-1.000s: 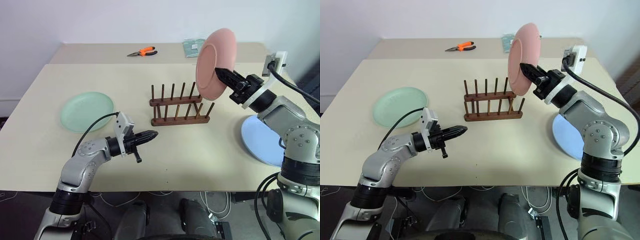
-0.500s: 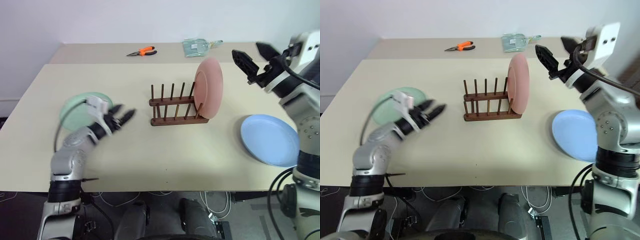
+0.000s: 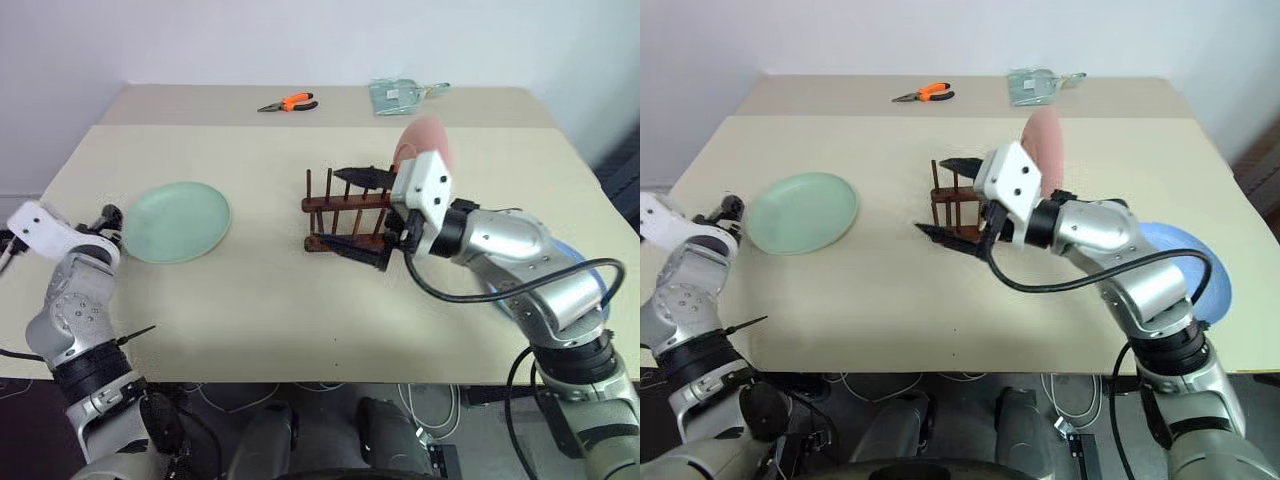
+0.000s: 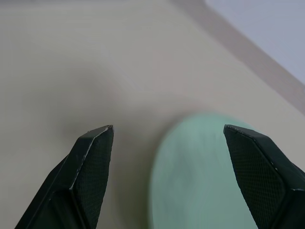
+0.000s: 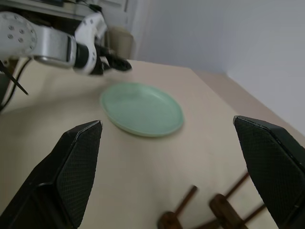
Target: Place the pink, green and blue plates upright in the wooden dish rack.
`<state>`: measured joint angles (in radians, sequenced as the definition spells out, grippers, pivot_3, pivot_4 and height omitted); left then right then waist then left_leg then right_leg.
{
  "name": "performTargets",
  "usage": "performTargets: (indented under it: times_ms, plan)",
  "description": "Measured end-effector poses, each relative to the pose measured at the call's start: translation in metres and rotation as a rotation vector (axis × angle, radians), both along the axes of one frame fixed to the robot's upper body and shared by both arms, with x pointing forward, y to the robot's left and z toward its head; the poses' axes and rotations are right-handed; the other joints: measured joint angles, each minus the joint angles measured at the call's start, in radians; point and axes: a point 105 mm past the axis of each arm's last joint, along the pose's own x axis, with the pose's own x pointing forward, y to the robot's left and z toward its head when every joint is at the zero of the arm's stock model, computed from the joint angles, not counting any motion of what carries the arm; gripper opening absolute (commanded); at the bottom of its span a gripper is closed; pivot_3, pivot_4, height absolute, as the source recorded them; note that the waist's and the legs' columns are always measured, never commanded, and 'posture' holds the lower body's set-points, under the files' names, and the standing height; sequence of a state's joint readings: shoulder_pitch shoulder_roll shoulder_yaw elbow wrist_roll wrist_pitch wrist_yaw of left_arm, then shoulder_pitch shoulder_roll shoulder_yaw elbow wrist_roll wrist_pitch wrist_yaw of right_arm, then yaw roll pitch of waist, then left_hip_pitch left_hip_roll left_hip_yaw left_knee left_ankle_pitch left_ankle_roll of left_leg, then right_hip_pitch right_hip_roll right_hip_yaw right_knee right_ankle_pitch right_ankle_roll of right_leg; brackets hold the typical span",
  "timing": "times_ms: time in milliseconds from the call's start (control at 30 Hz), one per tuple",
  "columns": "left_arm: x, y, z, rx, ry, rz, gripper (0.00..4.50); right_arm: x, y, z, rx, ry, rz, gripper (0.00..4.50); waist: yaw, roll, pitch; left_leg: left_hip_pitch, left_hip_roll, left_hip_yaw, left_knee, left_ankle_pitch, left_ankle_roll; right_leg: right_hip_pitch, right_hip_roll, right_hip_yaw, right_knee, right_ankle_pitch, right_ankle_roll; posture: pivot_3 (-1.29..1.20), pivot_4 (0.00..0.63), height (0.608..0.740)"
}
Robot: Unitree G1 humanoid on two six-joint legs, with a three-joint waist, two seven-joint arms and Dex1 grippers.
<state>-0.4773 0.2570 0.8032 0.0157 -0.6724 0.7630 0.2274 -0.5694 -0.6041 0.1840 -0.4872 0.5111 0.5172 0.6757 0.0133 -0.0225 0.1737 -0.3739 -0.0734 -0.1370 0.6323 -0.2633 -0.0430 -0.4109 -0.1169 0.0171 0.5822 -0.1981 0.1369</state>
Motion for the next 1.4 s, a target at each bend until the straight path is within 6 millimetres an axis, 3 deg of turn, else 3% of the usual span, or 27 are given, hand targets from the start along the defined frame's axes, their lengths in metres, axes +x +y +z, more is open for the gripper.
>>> performTargets:
  times_ms: [100,300,367,500,633,767,900,1000,1233,1333,1400]
  plan:
    - [-0.001,-0.014,-0.015,-0.203,-0.018,-0.021,2.91,0.001,0.0,-0.001,-0.006,-0.008,-0.014,4.5,-0.002,-0.002,0.0,0.0,0.0,0.0,0.0,0.0,0.0,0.0,0.001,0.0,0.0,0.0,0.0,0.0,0.15,0.74]
    - [0.002,-0.025,-0.027,-0.326,-0.007,-0.045,0.05,0.004,-0.002,-0.003,-0.016,-0.029,-0.042,4.5,-0.002,-0.002,0.001,0.001,0.0,0.0,-0.001,0.0,-0.001,0.0,0.001,0.0,0.0,0.0,-0.001,0.0,0.15,0.74]
    - [0.005,-0.028,-0.026,-0.331,-0.019,-0.058,0.05,0.005,-0.002,-0.002,-0.015,-0.035,-0.05,4.5,-0.002,-0.004,0.001,0.0,0.0,0.0,-0.001,0.0,-0.001,-0.001,0.001,0.0,0.0,0.0,-0.001,0.0,0.15,0.74]
    - [0.019,-0.045,0.007,-0.134,-0.104,-0.207,0.05,0.006,-0.003,-0.002,-0.016,-0.03,-0.054,4.5,0.0,-0.006,0.002,0.0,0.0,0.001,-0.001,0.001,-0.001,0.0,0.001,0.0,-0.001,0.0,-0.001,0.0,0.15,0.74]
    - [0.031,-0.089,0.063,0.132,-0.251,-0.423,0.05,0.017,-0.001,-0.004,-0.09,-0.124,-0.097,4.5,-0.003,-0.006,0.002,0.0,0.0,0.002,-0.001,0.001,-0.001,0.0,0.001,0.0,-0.001,0.001,-0.002,0.0,0.15,0.74]
    - [0.034,-0.147,0.115,0.273,-0.415,-0.629,0.05,0.027,0.016,0.002,-0.222,-0.375,-0.098,4.5,-0.008,-0.006,0.002,0.001,0.0,0.002,-0.002,0.001,-0.001,-0.001,0.001,0.0,-0.001,0.001,-0.002,0.0,0.15,0.74]
    - [0.033,-0.172,0.131,0.353,-0.435,-0.724,0.05,0.045,0.021,-0.004,-0.354,-0.545,-0.139,4.5,-0.028,-0.006,0.002,0.001,0.001,0.002,-0.003,0.001,-0.002,-0.002,0.001,0.001,0.0,0.001,-0.001,0.0,0.15,0.74]
    - [0.032,-0.185,0.129,0.374,-0.405,-0.783,0.0,0.062,0.02,-0.015,-0.466,-0.639,-0.178,3.7,-0.03,-0.006,0.002,0.0,0.001,0.002,-0.003,0.001,-0.002,-0.002,0.001,0.001,0.0,0.001,-0.002,0.0,0.15,0.74]
    - [0.032,-0.181,0.133,0.368,-0.379,-0.764,0.0,0.07,0.017,-0.024,-0.564,-0.767,-0.193,0.1,-0.028,-0.006,0.003,0.0,0.001,0.002,-0.003,0.001,-0.002,-0.002,0.001,0.001,0.0,0.001,-0.002,0.0,0.15,0.74]
    - [0.033,-0.179,0.135,0.232,-0.413,-0.736,0.94,0.067,0.021,-0.023,-0.56,-0.803,-0.17,0.0,-0.026,-0.007,0.003,0.0,0.001,0.002,-0.002,0.001,-0.002,-0.002,0.001,0.001,0.0,0.001,-0.002,0.0,0.15,0.74]
    - [0.034,-0.177,0.144,0.108,-0.47,-0.711,1.92,0.068,0.021,-0.025,-0.563,-0.8,-0.174,0.0,-0.023,-0.007,0.003,0.0,0.0,0.001,-0.002,0.001,-0.003,-0.002,0.001,0.001,0.0,0.001,-0.001,0.0,0.15,0.74]
